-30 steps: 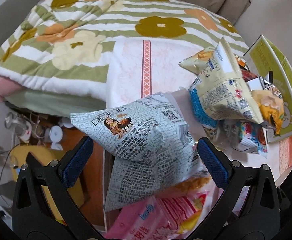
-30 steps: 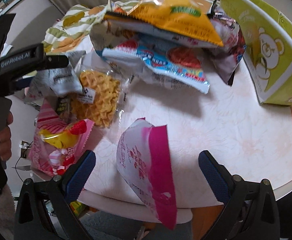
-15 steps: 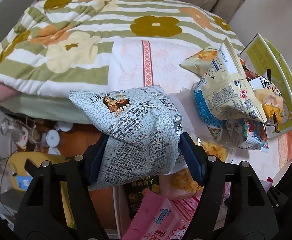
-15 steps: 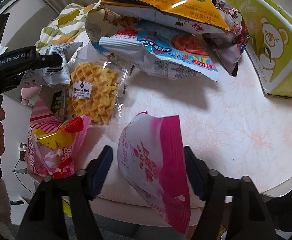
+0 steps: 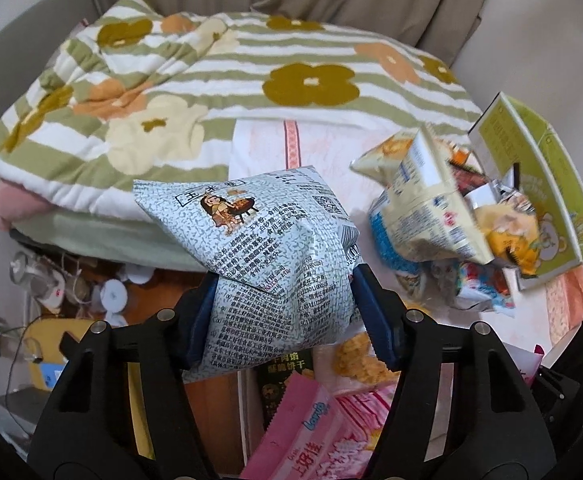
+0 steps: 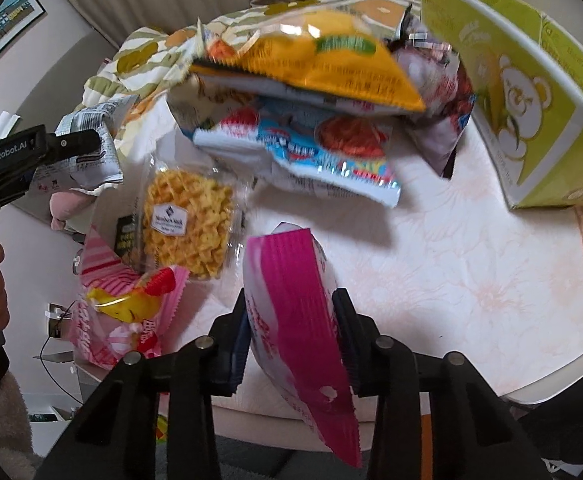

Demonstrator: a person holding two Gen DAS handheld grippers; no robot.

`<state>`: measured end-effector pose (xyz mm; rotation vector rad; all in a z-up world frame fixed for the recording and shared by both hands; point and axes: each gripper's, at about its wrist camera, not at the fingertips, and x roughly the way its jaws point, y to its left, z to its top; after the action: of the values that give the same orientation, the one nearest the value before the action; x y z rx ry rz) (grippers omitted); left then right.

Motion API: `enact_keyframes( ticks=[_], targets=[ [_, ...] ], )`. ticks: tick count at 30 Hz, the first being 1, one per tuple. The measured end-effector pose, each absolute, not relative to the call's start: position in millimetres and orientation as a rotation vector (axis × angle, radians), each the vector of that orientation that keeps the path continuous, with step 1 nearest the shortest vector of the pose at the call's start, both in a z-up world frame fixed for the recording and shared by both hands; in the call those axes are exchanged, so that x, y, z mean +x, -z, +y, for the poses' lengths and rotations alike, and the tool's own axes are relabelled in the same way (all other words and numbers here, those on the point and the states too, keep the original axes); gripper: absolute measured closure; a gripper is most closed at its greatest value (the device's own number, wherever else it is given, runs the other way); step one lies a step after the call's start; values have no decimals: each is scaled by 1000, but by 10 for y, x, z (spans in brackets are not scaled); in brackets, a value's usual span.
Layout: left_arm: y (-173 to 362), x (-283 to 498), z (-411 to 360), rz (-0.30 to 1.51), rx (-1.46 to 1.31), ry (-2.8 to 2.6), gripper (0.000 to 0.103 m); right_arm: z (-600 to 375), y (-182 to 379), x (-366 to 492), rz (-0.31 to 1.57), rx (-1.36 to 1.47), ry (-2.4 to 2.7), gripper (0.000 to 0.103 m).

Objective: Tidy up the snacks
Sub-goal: 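Carry both bags over the cardboard box and open both tools to drop them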

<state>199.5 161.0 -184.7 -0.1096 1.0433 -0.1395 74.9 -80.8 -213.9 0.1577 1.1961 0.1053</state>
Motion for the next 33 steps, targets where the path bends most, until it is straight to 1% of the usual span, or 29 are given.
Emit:
enact_keyframes(
  ticks=[8, 12, 17, 25, 29, 33],
  targets=[
    [1363, 1874, 1419, 943, -108, 183, 42, -1017, 1643, 656, 1098, 204, -111, 69],
    [1067, 1853, 1190, 882, -105, 212, 42, -1159, 1309, 652, 1031, 224, -105, 69],
    [804, 1872, 793, 832, -98, 242, 42, -1581, 900, 728, 942, 236, -82, 69],
    [558, 1915, -274, 782, -128, 257, 42, -2567, 535, 972, 861, 175, -81, 69],
    [503, 1963, -905, 779, -137, 278, 42, -3087, 492, 1135, 864, 141, -85, 69],
    [524, 2062, -1535, 816, -152, 309, 42, -3589, 497, 1310, 894, 128, -82, 69]
  ],
)
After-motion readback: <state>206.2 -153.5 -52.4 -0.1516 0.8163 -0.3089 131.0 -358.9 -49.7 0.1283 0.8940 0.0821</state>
